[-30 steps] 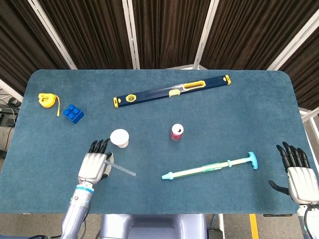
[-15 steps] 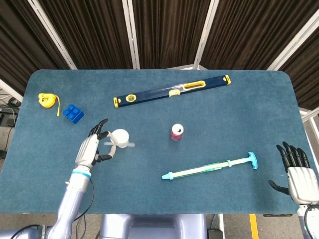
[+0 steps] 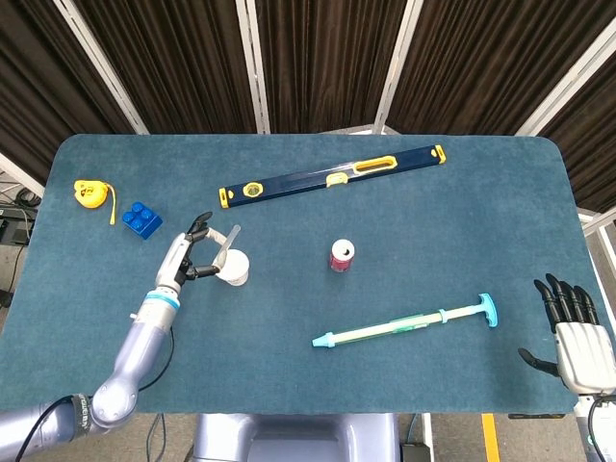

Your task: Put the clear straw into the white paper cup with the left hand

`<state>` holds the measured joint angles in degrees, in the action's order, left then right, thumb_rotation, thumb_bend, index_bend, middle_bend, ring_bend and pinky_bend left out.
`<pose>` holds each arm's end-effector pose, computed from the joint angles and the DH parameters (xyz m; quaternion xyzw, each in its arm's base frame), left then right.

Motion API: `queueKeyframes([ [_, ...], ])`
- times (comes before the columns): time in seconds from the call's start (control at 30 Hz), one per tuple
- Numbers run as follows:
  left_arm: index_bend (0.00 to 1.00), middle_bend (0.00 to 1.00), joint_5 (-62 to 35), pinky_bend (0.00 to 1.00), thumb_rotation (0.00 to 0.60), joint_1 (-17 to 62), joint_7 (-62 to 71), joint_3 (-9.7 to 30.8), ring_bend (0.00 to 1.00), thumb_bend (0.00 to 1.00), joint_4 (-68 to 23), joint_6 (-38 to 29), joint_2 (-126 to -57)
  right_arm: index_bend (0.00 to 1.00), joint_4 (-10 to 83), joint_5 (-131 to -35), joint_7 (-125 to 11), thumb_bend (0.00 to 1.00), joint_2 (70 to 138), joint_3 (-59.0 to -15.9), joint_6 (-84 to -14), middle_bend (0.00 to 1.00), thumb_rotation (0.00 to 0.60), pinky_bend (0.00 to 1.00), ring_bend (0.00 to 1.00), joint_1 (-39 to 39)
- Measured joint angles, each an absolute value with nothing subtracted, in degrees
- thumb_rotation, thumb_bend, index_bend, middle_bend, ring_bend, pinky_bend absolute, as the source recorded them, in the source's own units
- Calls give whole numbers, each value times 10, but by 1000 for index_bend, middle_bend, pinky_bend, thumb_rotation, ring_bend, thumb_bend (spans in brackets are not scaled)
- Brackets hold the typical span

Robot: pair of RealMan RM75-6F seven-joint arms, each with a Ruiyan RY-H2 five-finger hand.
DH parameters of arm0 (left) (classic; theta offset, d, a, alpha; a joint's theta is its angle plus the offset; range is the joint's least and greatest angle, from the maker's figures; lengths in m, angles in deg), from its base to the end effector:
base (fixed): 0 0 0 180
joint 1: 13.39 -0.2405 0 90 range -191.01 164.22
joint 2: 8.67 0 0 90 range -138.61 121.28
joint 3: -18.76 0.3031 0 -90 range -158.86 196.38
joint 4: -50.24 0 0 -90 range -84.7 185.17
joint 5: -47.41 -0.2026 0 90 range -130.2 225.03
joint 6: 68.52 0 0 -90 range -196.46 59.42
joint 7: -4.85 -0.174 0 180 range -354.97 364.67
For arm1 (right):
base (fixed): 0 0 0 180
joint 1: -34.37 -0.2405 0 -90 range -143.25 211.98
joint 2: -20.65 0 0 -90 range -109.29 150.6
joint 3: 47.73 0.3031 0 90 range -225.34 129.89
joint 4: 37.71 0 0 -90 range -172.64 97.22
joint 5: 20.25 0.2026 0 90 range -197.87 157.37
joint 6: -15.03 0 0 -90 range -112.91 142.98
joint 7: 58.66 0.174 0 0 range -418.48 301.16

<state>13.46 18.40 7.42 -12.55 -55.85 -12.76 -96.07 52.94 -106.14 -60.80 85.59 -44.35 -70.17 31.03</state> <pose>-0.1687 0.3821 0.0227 -0.3491 -0.7475 -0.5030 0.2577 -0.3597 -0.2068 0.1858 0.5954 -0.3771 0.3697 0.6055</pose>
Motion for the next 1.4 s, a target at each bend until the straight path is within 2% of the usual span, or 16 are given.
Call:
queueKeyframes([
  [0.57,499,0,102,0,600,199,137,-83,0,518,-483,-174,-980,0,530,-1061,-607,88,856,-444,-701,0,600,0,0,310],
  [0.77,441,0,95,0,600,203,155,-72,0,517,-451,-180,-995,0,529,-1062,-606,88,855,-444,-701,0,600,0,0,310],
  [0.93,301,0,83,0,600,202,176,-59,0,412,-428,-193,-1003,0,530,-1061,-607,88,856,-444,-701,0,600,0,0,310],
  [1.0,275,0,72,0,600,200,181,-57,0,394,-428,-194,-1003,0,530,-1061,-607,88,856,-444,-701,0,600,0,0,310],
  [1.4,268,0,23,0,600,185,206,-53,0,390,-458,-186,-978,0,530,-1061,-608,89,856,-444,-702,0,600,0,0,311],
])
